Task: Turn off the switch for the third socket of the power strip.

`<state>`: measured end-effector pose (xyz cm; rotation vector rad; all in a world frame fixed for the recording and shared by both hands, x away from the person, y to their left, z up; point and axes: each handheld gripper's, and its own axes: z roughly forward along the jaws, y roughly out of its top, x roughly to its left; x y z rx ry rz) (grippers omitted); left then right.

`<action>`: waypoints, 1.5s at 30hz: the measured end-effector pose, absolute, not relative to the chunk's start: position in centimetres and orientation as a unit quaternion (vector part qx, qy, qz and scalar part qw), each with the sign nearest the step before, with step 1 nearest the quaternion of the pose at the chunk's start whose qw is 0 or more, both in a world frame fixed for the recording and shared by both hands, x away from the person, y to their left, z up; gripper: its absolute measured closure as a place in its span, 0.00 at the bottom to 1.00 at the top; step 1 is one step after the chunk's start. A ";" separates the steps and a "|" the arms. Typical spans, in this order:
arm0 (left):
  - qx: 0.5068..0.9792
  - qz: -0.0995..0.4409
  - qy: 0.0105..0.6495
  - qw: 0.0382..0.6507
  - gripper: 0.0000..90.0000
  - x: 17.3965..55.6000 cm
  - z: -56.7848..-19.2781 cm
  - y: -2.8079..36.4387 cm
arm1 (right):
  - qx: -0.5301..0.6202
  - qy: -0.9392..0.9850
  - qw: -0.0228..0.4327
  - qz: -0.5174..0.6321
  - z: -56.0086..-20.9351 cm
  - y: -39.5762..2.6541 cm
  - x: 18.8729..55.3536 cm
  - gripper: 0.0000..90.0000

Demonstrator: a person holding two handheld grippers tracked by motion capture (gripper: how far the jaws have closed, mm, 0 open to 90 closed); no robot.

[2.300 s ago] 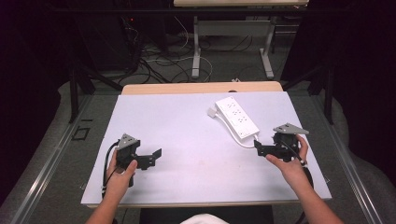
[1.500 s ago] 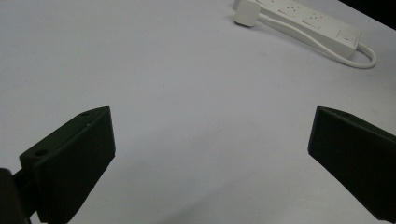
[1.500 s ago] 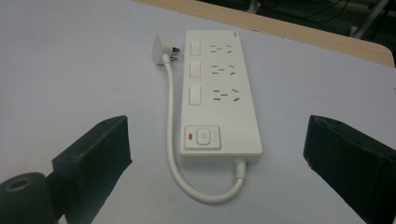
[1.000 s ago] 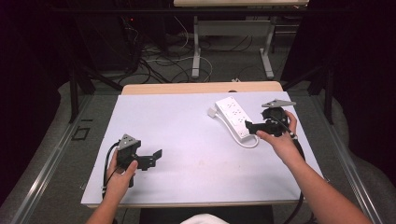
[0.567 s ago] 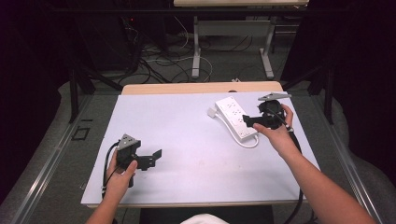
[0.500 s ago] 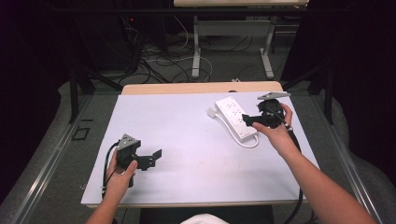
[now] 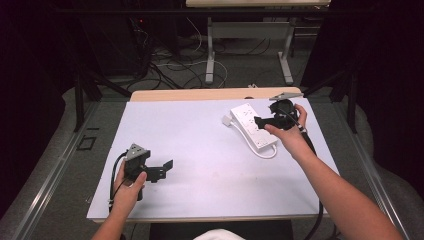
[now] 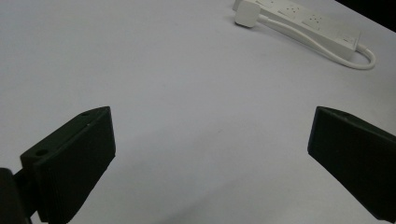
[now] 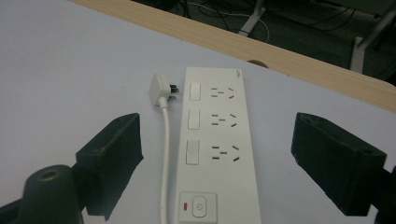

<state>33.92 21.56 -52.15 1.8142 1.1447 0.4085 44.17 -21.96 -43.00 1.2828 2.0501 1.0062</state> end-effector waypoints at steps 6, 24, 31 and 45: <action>0.738 0.166 0.465 0.461 0.01 33.9 -52.1 21.6 | 0.466 0.760 0.261 0.371 -42.9 -21.4 44.9 0.21; 0.735 0.167 0.465 0.464 0.01 33.9 -52.2 21.6 | 0.451 0.765 0.267 0.375 -43.6 -20.4 47.4 0.34; 0.735 0.167 0.465 0.464 0.01 33.9 -52.2 21.6 | 0.451 0.768 0.266 0.368 -43.8 -19.7 48.5 0.38; 0.734 0.166 0.467 0.465 0.01 34.0 -52.2 21.7 | 0.456 0.779 0.236 0.361 -44.7 -18.4 50.5 0.45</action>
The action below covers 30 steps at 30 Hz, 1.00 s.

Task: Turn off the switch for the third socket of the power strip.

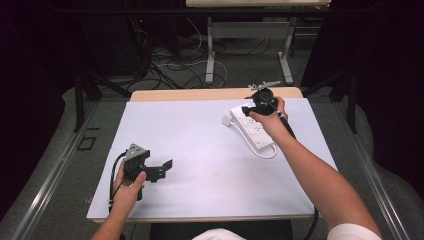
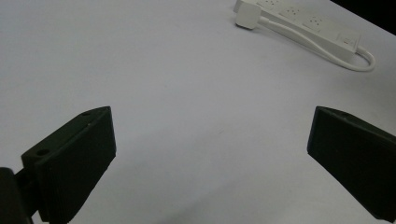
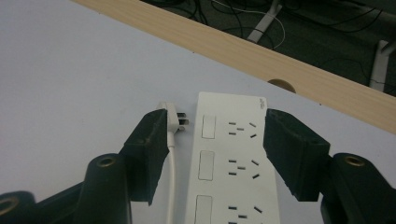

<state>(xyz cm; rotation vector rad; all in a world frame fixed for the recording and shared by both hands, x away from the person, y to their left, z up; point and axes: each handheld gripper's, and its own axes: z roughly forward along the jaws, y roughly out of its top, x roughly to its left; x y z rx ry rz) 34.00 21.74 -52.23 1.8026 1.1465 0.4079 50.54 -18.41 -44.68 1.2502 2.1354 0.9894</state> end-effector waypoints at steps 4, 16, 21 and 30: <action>0.735 0.165 0.467 0.464 0.01 34.1 -52.3 21.7 | 0.454 0.782 0.235 0.356 -45.1 -18.3 51.4 0.46; 0.737 0.165 0.467 0.460 0.01 33.9 -52.4 21.7 | 0.458 0.787 0.235 0.340 -47.0 -17.4 53.4 0.46; 0.737 0.165 0.467 0.461 0.01 33.9 -52.4 21.8 | 0.467 0.785 0.228 0.337 -48.1 -17.3 54.1 0.51; 0.735 0.165 0.469 0.461 0.02 33.9 -52.4 21.8 | 0.476 0.771 0.228 0.356 -49.1 -17.1 55.1 0.62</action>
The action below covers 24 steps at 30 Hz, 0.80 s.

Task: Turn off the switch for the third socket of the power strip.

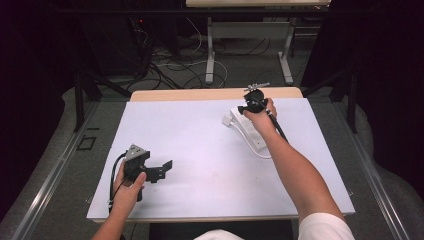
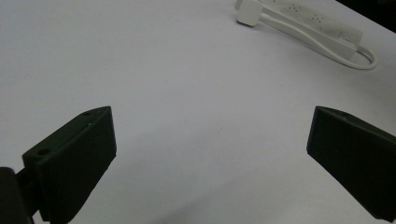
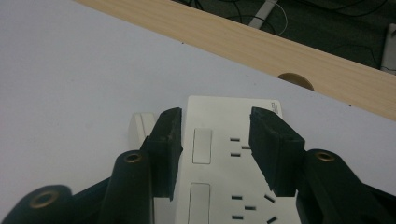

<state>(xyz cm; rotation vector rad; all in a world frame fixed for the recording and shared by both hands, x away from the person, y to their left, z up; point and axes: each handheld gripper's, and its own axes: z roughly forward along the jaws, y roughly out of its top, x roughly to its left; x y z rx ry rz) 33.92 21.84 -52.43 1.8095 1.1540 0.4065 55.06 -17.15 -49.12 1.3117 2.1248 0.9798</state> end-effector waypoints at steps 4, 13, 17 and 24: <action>0.735 0.165 0.470 0.460 0.02 33.9 -52.4 21.9 | 0.476 0.769 0.231 0.360 -49.7 -17.0 55.4 0.68; 0.734 0.166 0.472 0.460 0.02 33.9 -52.4 22.0 | 0.479 0.763 0.229 0.368 -50.9 -16.6 56.1 0.81; 0.734 0.168 0.471 0.460 0.02 33.9 -52.5 22.0 | 0.480 0.763 0.229 0.367 -51.2 -16.5 56.2 0.86; 0.734 0.169 0.473 0.458 0.02 33.8 -52.5 21.9 | 0.488 0.760 0.222 0.367 -51.8 -16.5 56.5 0.97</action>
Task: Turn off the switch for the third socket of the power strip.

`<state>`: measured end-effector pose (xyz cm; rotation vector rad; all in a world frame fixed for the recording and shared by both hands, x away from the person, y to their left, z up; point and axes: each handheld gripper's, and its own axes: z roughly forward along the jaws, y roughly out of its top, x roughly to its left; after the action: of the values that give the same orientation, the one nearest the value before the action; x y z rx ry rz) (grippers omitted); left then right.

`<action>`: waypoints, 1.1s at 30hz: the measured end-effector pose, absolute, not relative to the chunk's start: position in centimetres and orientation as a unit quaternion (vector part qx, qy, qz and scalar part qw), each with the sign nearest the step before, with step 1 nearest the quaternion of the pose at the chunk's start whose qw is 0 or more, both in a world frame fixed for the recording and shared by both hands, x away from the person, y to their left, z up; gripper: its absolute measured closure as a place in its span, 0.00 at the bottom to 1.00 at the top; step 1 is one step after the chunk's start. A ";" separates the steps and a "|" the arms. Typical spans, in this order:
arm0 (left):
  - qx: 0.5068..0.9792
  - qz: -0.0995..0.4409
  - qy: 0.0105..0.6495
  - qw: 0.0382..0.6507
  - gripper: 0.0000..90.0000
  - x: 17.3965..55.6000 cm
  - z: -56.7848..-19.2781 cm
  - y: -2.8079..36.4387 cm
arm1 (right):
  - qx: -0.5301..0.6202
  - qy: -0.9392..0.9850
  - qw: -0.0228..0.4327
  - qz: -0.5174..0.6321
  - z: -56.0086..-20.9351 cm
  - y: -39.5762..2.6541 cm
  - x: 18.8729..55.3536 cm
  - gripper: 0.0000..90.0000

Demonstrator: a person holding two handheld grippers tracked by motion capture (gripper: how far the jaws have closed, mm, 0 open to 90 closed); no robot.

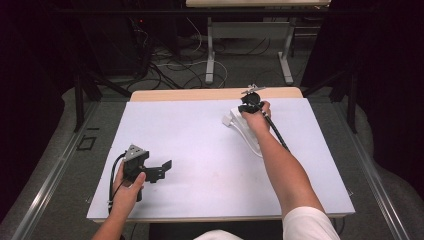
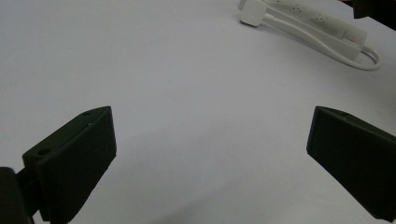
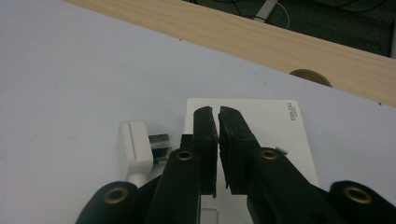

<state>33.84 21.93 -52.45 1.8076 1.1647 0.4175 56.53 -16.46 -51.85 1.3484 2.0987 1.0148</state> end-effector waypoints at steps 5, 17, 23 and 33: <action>0.735 0.177 0.475 0.450 0.02 33.9 -52.5 22.0 | 0.486 0.761 0.222 0.367 -52.2 -16.3 56.7 1.00; 0.732 0.193 0.486 0.437 0.02 34.0 -52.6 21.9 | 0.488 0.763 0.221 0.360 -53.0 -16.0 56.9 1.00; 0.733 0.191 0.487 0.435 0.02 34.0 -52.7 21.9 | 0.491 0.761 0.220 0.362 -53.5 -15.8 57.2 1.00; 0.735 0.186 0.487 0.434 0.02 34.0 -52.7 22.1 | 0.493 0.757 0.217 0.369 -53.8 -15.9 57.4 1.00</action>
<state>34.01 22.06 -52.71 1.8292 1.2125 0.4625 57.41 -15.88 -53.81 1.3661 2.0982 1.0215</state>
